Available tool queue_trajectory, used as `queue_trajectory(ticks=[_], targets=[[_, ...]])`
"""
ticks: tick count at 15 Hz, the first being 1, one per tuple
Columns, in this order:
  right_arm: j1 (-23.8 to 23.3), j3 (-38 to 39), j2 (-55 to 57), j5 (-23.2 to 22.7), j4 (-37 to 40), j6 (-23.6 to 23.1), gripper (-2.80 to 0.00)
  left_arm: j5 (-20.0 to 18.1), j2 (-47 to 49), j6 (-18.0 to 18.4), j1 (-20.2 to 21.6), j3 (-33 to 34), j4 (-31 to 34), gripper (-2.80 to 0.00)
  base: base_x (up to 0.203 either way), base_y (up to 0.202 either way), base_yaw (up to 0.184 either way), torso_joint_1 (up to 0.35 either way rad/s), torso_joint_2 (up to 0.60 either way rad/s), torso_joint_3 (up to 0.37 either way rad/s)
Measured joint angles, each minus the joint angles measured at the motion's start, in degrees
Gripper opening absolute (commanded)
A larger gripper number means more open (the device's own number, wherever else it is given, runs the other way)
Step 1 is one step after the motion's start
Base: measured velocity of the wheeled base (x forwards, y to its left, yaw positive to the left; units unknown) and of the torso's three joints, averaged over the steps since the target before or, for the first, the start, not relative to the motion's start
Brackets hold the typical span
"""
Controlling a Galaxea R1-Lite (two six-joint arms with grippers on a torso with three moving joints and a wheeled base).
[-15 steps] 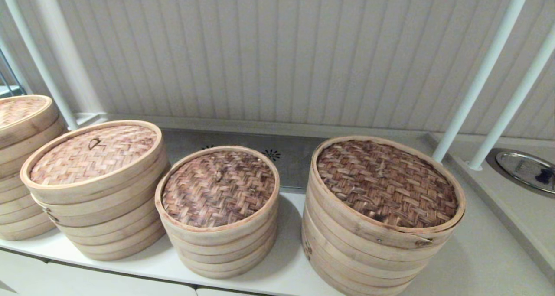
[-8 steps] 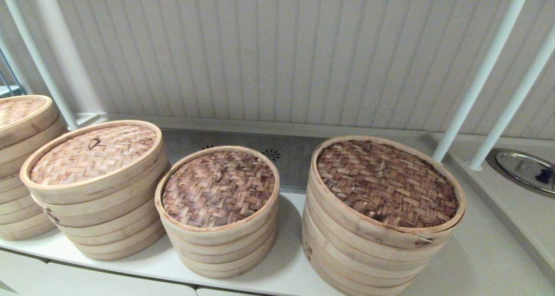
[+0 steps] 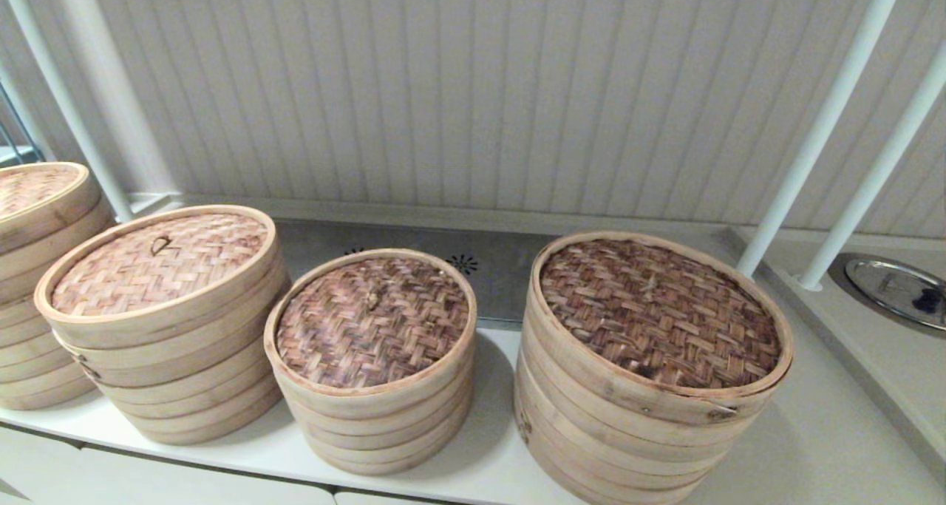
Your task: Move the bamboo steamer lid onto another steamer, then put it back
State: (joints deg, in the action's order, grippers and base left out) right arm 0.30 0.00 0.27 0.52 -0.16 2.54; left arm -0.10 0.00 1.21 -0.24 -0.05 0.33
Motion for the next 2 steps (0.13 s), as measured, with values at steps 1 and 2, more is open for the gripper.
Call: queue_trajectory(ticks=[1, 2], targets=[[0.0, 0.0, 0.0, 0.0, 0.0, 0.0, -2.8, 0.0, 0.0, 0.0, 0.0, 0.0, 0.0, -2.8, 0.0, 0.0, 0.0, 0.0, 0.0, 0.0], [0.0, 0.0, 0.0, 0.0, 0.0, 0.0, -2.8, 0.0, 0.0, 0.0, 0.0, 0.0, 0.0, -2.8, 0.0, 0.0, 0.0, 0.0, 0.0, 0.0]])
